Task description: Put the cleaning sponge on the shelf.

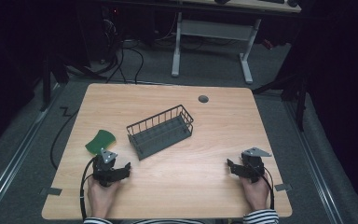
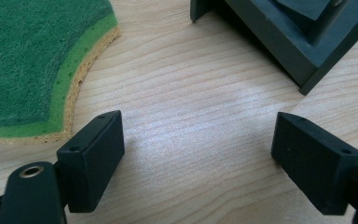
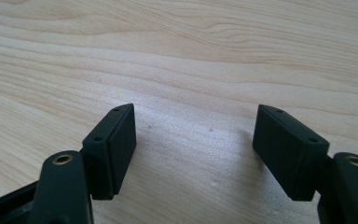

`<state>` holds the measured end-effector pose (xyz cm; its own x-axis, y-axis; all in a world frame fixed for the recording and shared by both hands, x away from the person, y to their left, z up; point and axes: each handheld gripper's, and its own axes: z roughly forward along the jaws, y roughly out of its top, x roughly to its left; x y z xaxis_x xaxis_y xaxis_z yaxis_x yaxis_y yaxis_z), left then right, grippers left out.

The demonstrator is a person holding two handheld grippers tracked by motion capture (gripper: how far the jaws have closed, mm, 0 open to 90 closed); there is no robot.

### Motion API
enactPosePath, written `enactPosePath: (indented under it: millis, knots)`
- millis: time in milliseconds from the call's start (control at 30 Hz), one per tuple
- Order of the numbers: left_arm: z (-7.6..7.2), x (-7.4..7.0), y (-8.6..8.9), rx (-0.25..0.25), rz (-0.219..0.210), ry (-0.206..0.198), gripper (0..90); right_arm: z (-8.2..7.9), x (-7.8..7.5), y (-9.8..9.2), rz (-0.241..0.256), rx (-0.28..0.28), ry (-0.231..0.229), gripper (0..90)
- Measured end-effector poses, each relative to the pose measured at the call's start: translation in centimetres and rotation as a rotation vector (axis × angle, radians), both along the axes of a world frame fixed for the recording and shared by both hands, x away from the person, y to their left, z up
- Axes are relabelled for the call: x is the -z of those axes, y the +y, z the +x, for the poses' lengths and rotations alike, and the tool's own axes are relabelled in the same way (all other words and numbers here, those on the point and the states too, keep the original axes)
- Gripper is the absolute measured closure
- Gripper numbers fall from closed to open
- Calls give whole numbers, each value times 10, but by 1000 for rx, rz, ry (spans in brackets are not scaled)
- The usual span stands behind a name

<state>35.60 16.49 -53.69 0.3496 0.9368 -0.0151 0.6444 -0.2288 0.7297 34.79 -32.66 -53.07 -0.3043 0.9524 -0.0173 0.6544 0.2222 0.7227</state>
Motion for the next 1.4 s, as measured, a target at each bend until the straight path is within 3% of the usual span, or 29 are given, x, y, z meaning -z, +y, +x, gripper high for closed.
enactPosePath:
  millis: [533, 633, 733, 967, 1133, 1400]
  knots:
    - [1, 0, -1, 1, -2, 3, 162, 1, 0, -1, 11, 0, 2, 329]
    - [1, 0, -1, 0, 0, 3, 166, 4, -6, -3, 41, 10, 44, 408]
    - [0, -1, 1, -7, 2, 1, 190, 7, -9, -4, 81, 4, 64, 413]
    - [-1, -4, -2, 24, 2, 7, 200, 15, -27, 15, 67, -79, 45, 446]
    - [-5, -12, -8, 53, 2, -15, 203, 30, -39, 41, 56, -181, 42, 494]
    - [-6, -14, -16, 92, -23, -12, 243, 49, -43, 64, 59, -230, 35, 511]
